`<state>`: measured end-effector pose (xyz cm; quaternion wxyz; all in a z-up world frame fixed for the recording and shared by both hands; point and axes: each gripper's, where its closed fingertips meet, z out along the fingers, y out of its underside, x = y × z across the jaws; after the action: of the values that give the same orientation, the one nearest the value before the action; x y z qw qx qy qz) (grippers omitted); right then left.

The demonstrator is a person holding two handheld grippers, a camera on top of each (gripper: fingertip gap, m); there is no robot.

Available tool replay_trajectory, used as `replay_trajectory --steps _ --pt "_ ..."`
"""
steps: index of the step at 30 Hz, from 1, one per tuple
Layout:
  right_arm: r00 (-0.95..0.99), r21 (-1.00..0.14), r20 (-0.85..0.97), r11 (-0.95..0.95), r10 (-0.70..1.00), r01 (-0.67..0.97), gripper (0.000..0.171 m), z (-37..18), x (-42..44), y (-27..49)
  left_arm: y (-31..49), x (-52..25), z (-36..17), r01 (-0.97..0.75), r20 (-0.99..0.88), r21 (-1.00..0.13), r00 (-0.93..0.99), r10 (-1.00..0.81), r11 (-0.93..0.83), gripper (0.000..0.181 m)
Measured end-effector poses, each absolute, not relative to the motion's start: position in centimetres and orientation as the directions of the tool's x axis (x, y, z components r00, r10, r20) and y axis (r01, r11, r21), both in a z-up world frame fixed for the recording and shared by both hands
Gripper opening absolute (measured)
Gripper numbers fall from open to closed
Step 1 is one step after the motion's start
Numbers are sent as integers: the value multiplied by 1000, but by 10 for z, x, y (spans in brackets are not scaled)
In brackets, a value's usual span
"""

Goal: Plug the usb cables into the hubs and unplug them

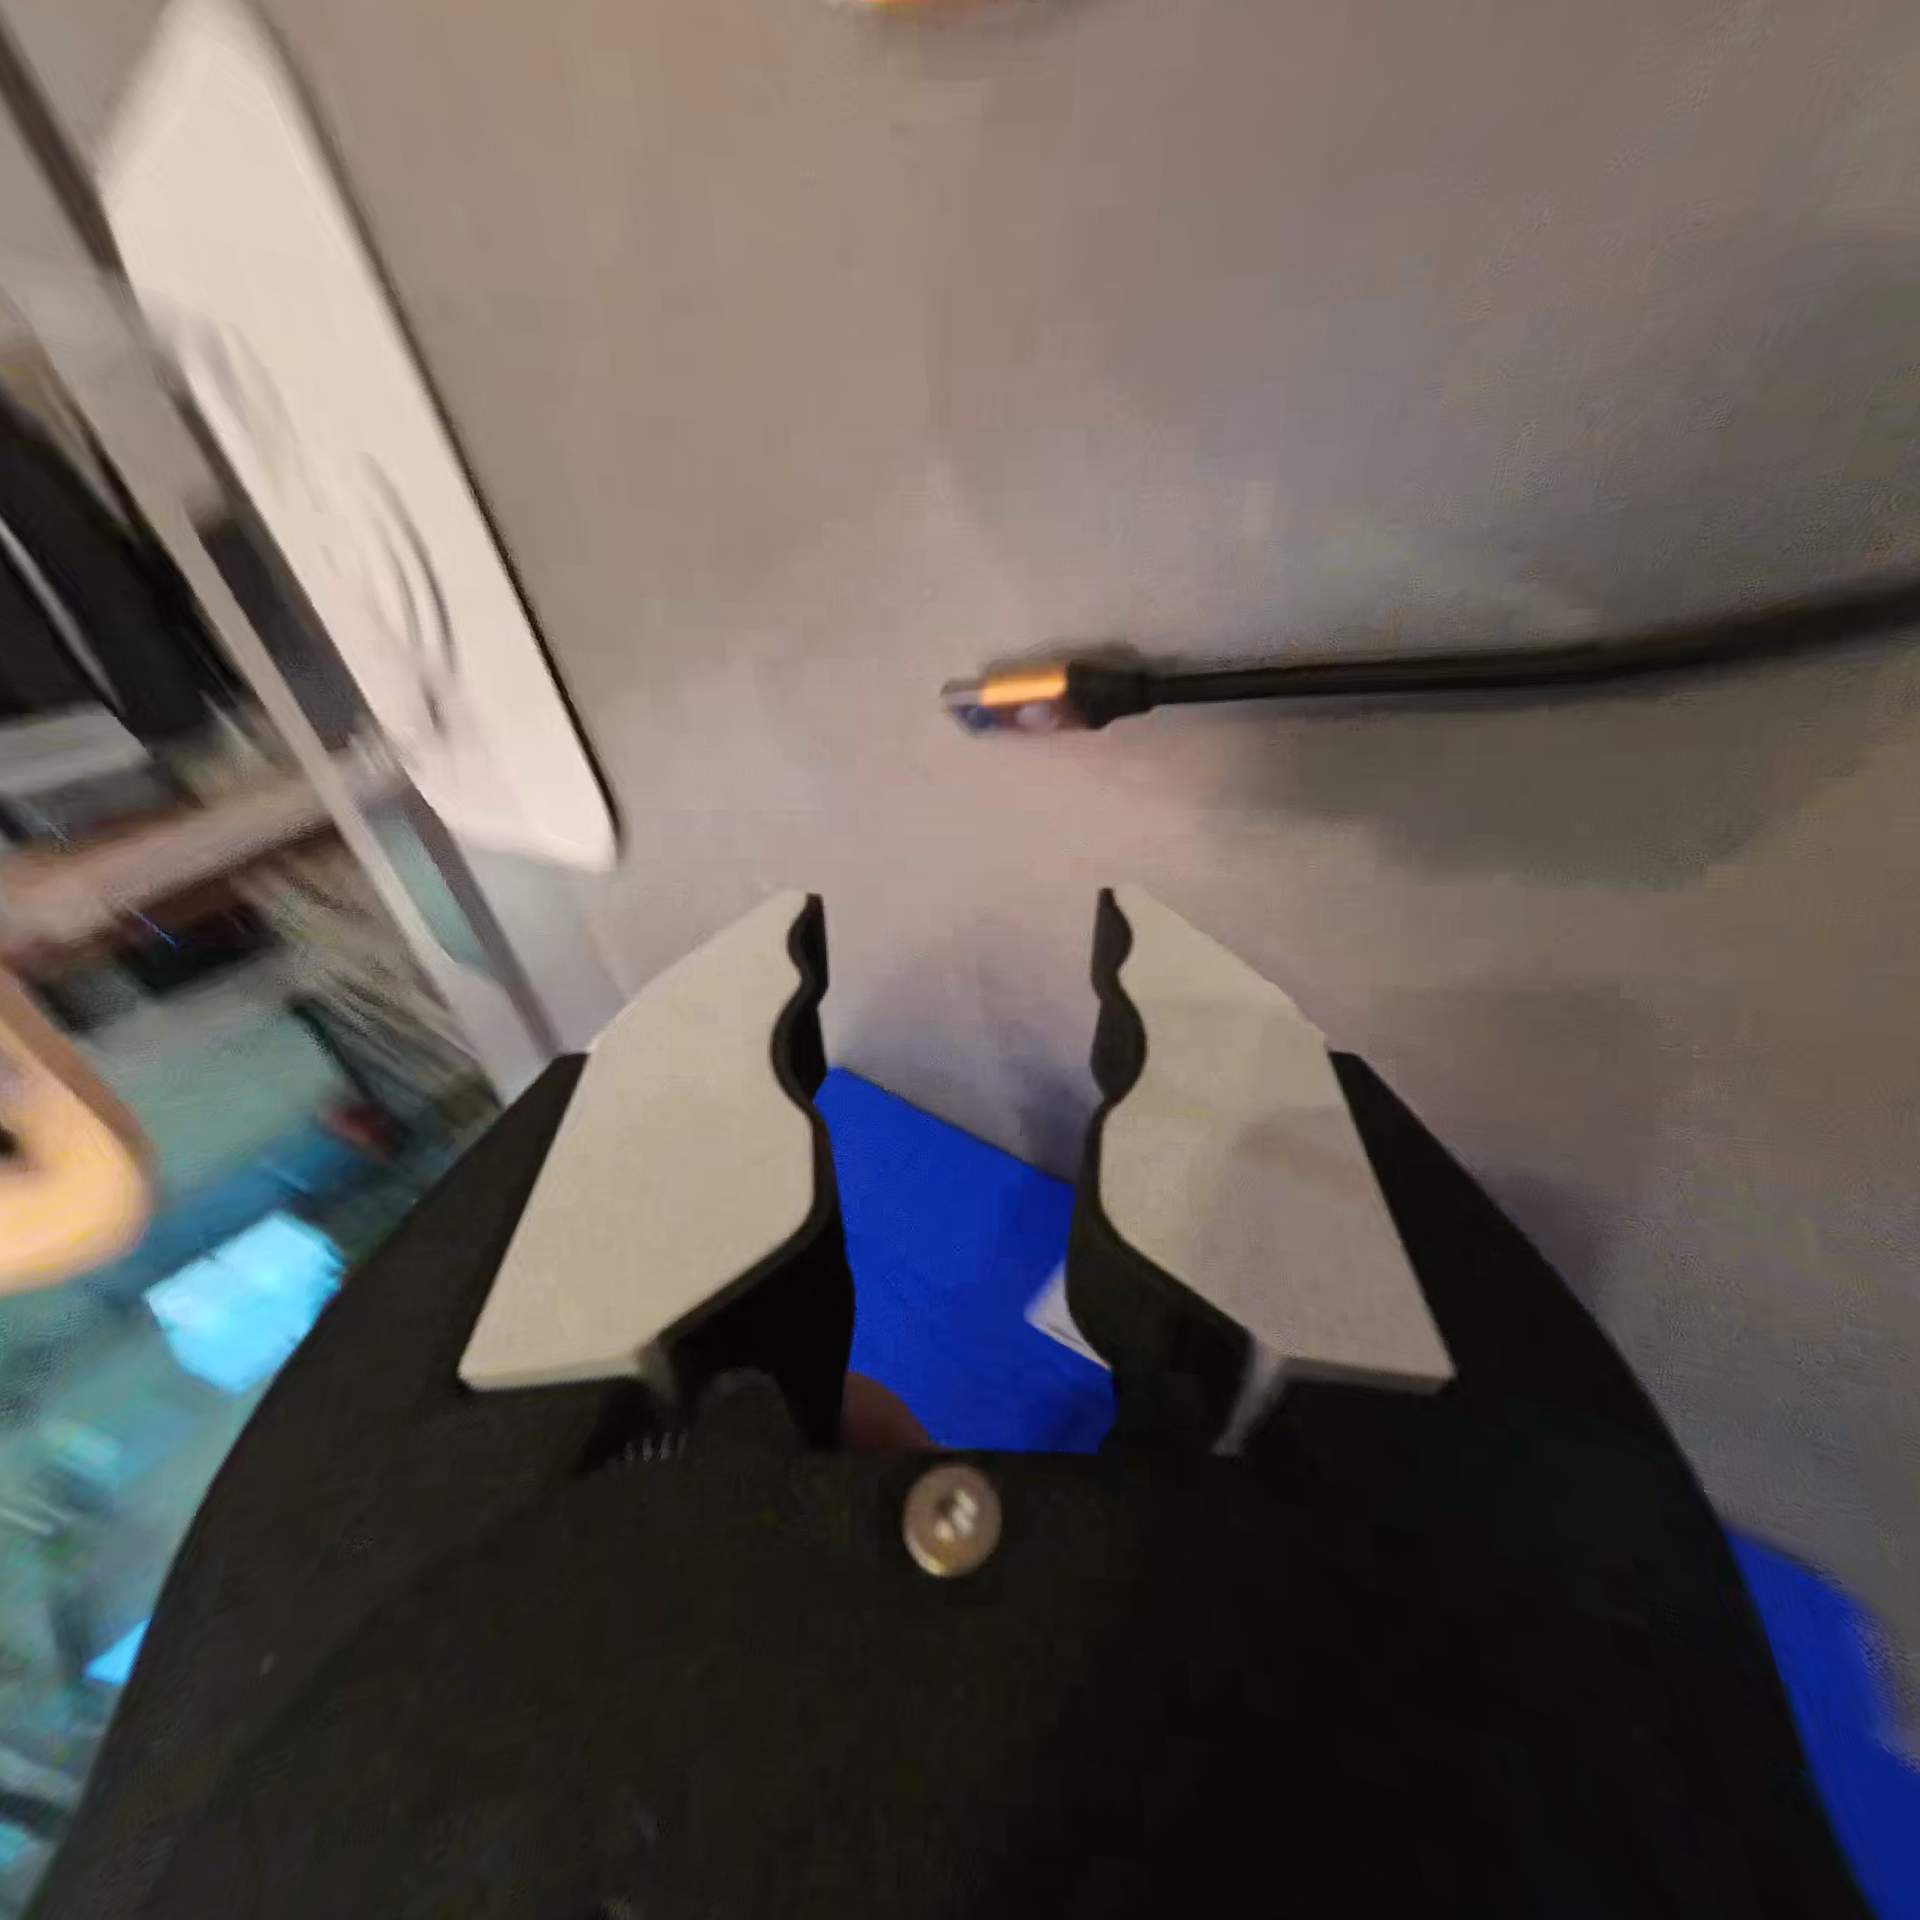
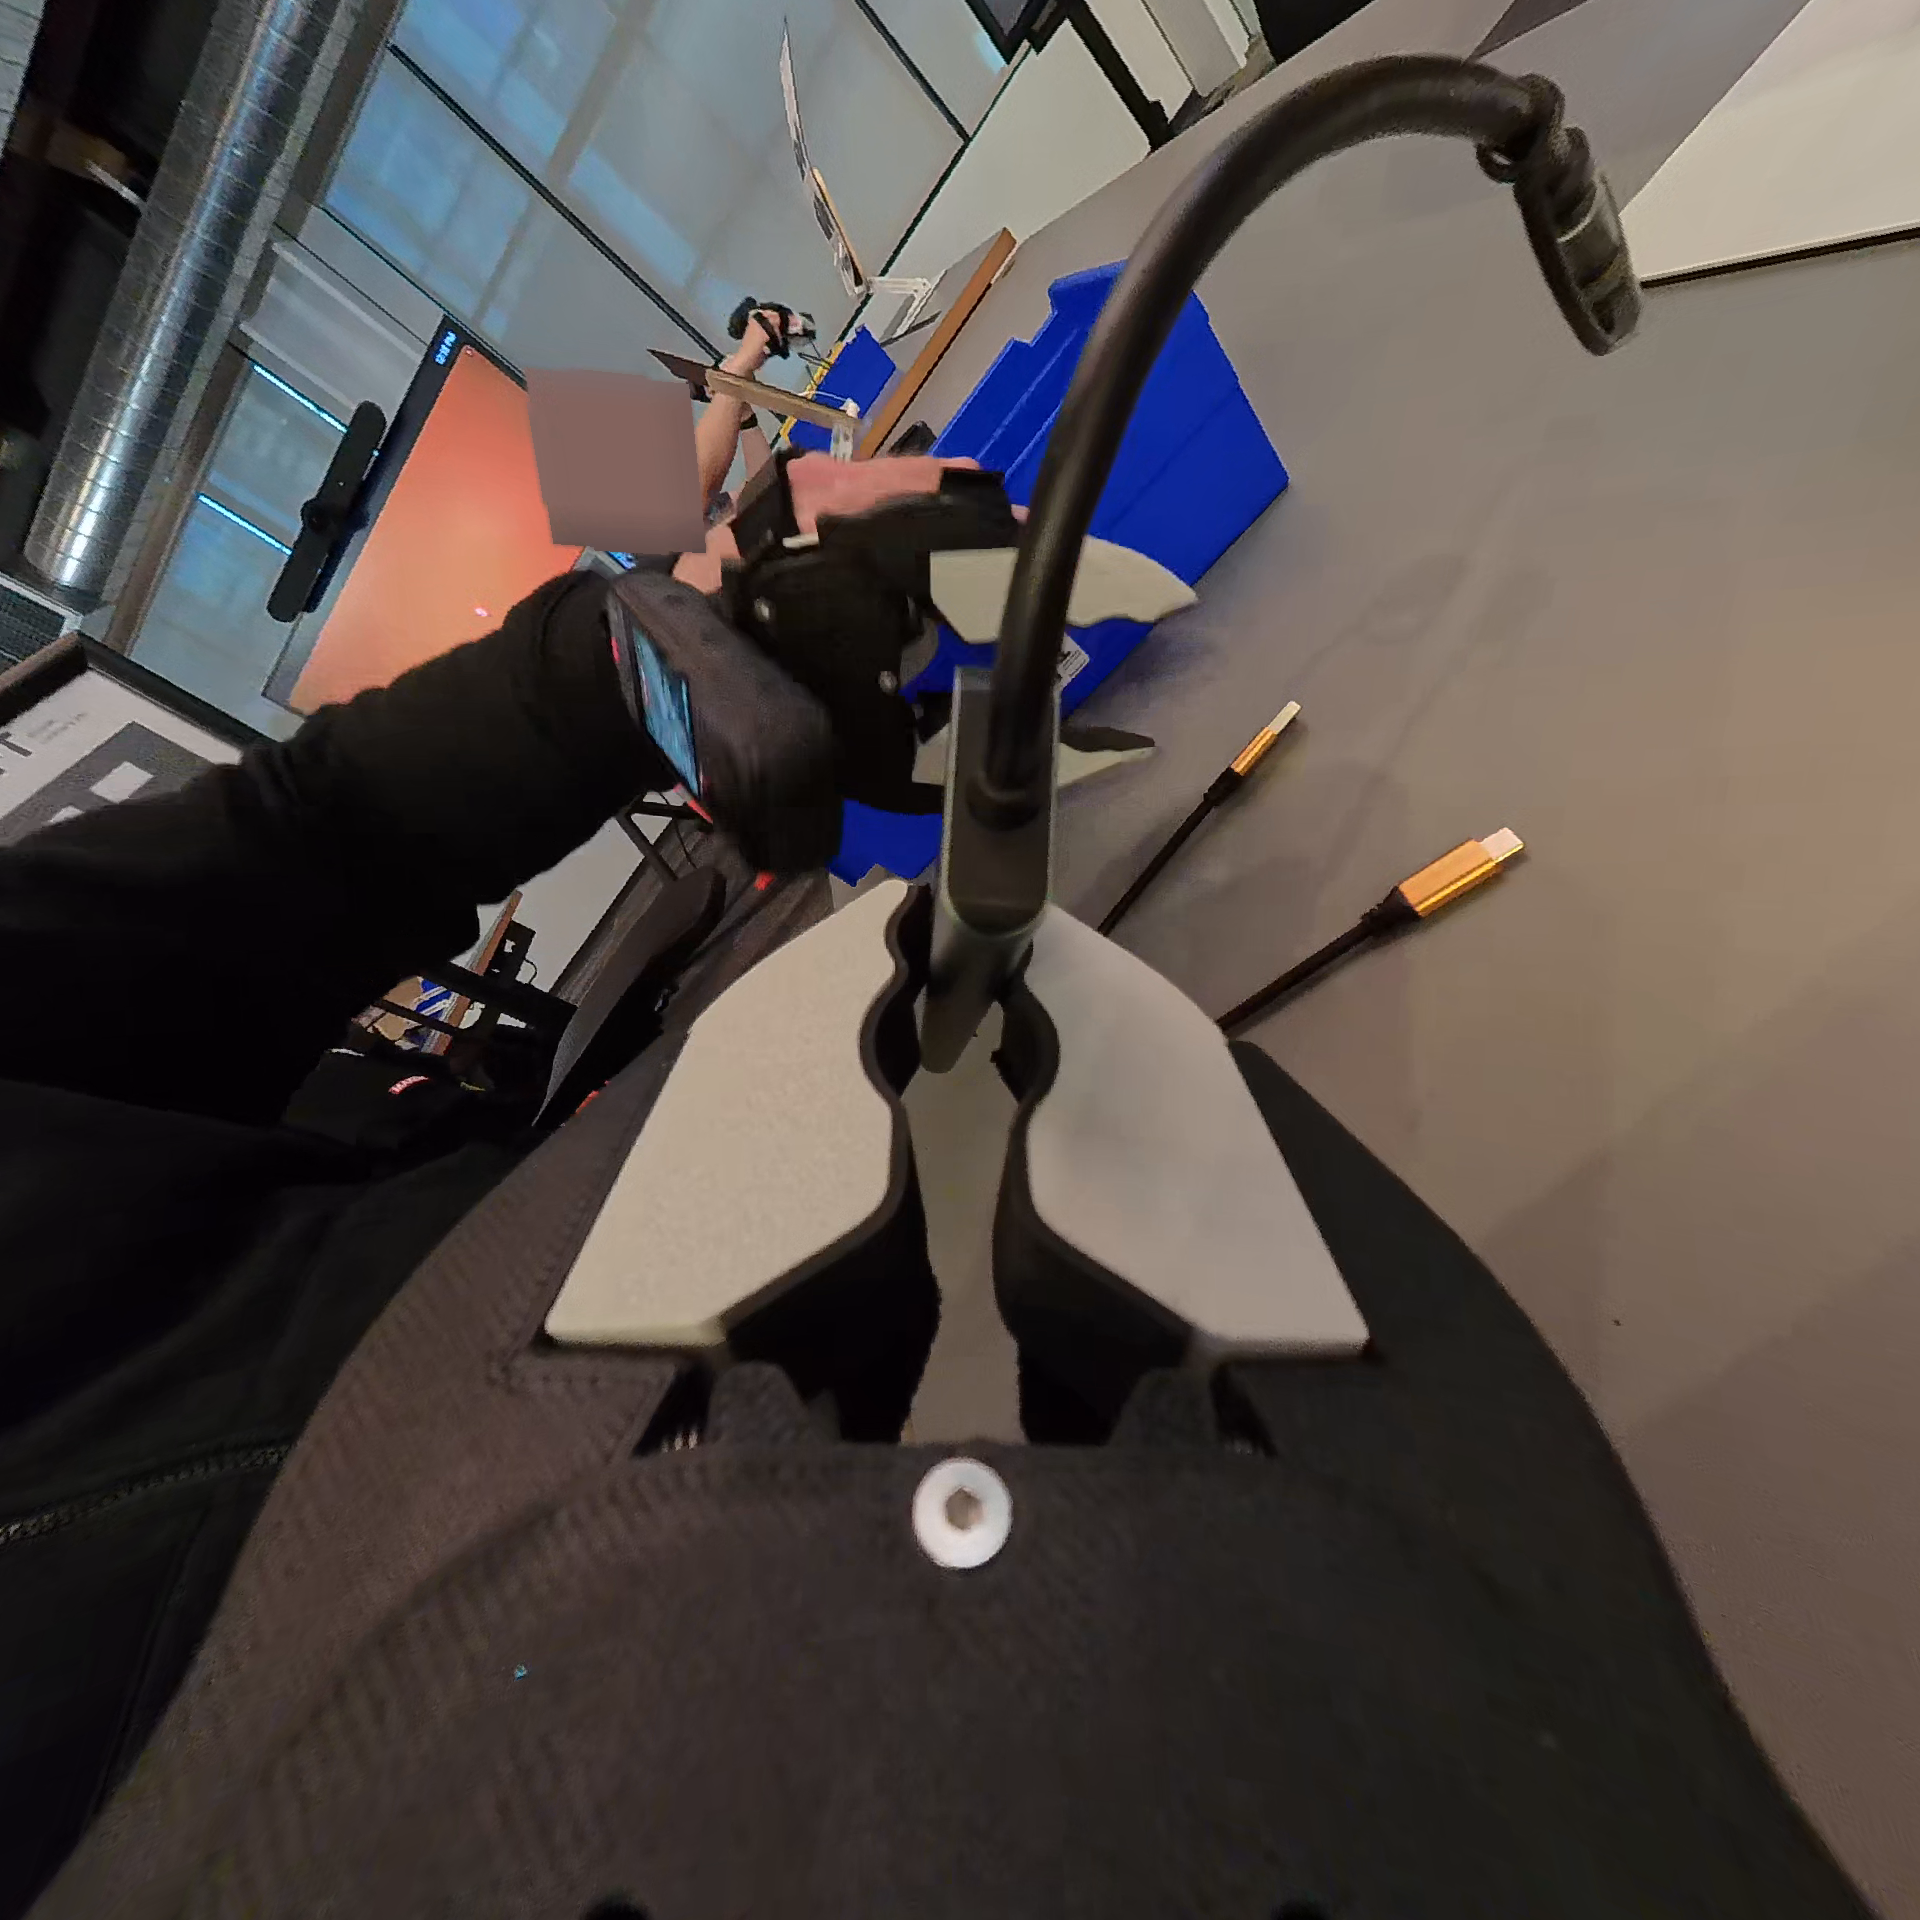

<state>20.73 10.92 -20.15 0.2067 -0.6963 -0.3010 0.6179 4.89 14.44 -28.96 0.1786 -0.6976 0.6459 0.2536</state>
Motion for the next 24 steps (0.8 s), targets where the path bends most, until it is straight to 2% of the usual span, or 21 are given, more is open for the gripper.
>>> replay_trajectory --steps 2,3,4,7,8,10,13,15,19,24 --pt "49 -657 -740 -736 671 164 11 -201 206 109 130 52 -292 -919 -466 -105 382 -798 -379 49" --pt "49 -656 -740 -736 671 165 10 -201 205 109 122 66 -294 -840 -351 -241 542 -763 -486 46" --pt "48 -657 -740 -736 671 166 10 -201 204 109 116 77 -298 -736 -230 -330 670 -706 -591 43" --pt "44 -661 -737 -732 675 166 10 -199 203 108 114 86 -310 -511 -81 -420 844 -530 -750 49" --pt "42 -662 -736 -731 676 166 11 -198 202 108 116 85 -315 -473 -85 -428 869 -487 -770 57" --pt "41 -663 -734 -729 678 167 10 -197 202 107 124 78 -322 -435 -133 -453 896 -423 -778 55" --pt "39 -666 -732 -727 680 166 10 -196 202 107 137 78 -323 -385 -134 -516 919 -372 -765 26" --pt "41 -667 -731 -727 681 164 10 -195 203 107 145 75 -322 -450 -243 -517 893 -380 -728 14" --pt "41 -669 -731 -727 681 157 10 -194 204 107 149 77 -322 -486 -276 -535 873 -401 -691 8" --pt "21 -677 -725 -718 688 163 10 -195 204 106 143 93 -309 -508 -187 -611 838 -513 -607 7"
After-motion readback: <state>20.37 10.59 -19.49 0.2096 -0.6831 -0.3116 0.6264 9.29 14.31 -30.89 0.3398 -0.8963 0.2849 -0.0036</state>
